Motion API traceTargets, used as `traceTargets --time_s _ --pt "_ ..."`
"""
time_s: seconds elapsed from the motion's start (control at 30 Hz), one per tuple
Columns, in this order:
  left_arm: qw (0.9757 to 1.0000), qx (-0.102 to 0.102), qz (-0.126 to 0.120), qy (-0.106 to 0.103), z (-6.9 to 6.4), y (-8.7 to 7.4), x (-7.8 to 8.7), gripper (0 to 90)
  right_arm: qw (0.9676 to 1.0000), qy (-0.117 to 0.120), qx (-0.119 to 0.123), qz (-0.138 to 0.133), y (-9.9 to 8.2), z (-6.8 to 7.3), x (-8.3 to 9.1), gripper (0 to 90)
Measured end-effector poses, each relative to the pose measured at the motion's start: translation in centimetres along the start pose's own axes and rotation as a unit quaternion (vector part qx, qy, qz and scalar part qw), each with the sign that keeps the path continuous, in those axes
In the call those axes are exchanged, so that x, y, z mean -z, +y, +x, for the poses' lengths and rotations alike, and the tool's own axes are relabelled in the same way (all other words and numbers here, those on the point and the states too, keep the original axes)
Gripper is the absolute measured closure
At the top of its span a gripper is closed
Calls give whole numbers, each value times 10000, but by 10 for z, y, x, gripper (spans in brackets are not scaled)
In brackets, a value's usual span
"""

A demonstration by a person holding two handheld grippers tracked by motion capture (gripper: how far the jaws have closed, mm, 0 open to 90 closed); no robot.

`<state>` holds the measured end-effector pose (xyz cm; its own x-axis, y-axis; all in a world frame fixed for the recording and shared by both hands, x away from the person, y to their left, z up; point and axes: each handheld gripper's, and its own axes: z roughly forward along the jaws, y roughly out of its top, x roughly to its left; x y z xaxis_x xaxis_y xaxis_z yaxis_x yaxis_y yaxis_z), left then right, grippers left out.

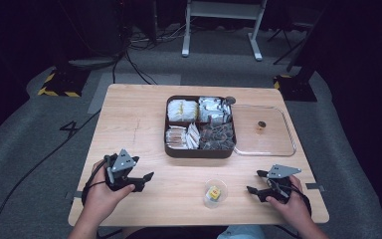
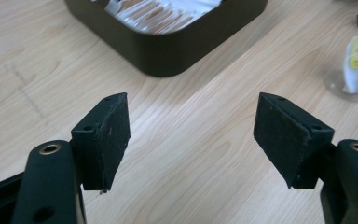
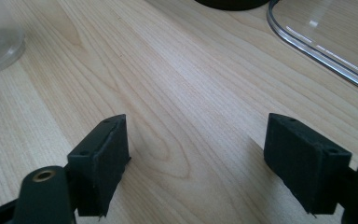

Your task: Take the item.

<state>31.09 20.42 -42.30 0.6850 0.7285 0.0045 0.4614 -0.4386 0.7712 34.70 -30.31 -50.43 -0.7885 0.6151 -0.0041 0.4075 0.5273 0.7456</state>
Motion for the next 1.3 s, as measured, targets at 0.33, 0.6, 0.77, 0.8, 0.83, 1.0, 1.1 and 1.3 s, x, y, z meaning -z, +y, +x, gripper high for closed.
traceTargets --time_s 0.33,0.6,0.77,0.8,0.83,1.0,1.1,1.3 --pt "9983 354 420 208 18 -40 -1 269 10000 -1 0 -1 0 0 0 225" --pt "9953 651 653 293 27 -59 -7 268 10000 0 1 -2 0 0 0 225" --pt "9928 651 944 350 30 -67 -12 255 10000 0 1 -1 0 0 0 225" --pt "9920 666 1021 322 30 -70 -15 251 10000 0 1 -1 0 0 0 225" --pt "9916 611 1089 333 30 -71 -16 249 10000 0 0 -1 0 0 0 225" --pt "9919 503 1128 303 29 -76 -21 175 10000 -1 2 -1 0 0 0 224" --pt "9928 500 1039 330 30 -78 -22 141 10000 -1 0 -1 0 0 0 225" --pt "9949 541 745 414 30 -82 -31 24 10000 -1 6 -1 0 0 0 224"
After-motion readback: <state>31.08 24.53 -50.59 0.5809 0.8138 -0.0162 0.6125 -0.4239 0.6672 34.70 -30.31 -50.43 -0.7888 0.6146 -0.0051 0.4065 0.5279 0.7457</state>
